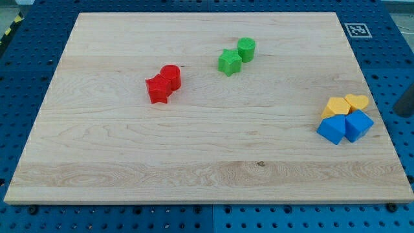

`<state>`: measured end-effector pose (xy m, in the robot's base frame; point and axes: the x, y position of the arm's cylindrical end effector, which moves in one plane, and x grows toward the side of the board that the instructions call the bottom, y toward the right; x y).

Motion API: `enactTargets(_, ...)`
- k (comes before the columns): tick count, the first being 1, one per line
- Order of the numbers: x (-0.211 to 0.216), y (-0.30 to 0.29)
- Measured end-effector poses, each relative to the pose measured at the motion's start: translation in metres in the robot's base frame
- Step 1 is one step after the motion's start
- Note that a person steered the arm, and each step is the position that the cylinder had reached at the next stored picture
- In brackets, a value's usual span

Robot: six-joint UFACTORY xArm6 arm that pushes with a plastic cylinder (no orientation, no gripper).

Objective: Slightly push blue triangle towards down

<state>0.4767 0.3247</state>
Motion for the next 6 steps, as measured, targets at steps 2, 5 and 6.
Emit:
enactTargets(2, 0.001, -0.084)
enactTargets(5, 0.005, -0.127)
enactTargets(6, 0.01, -0.111)
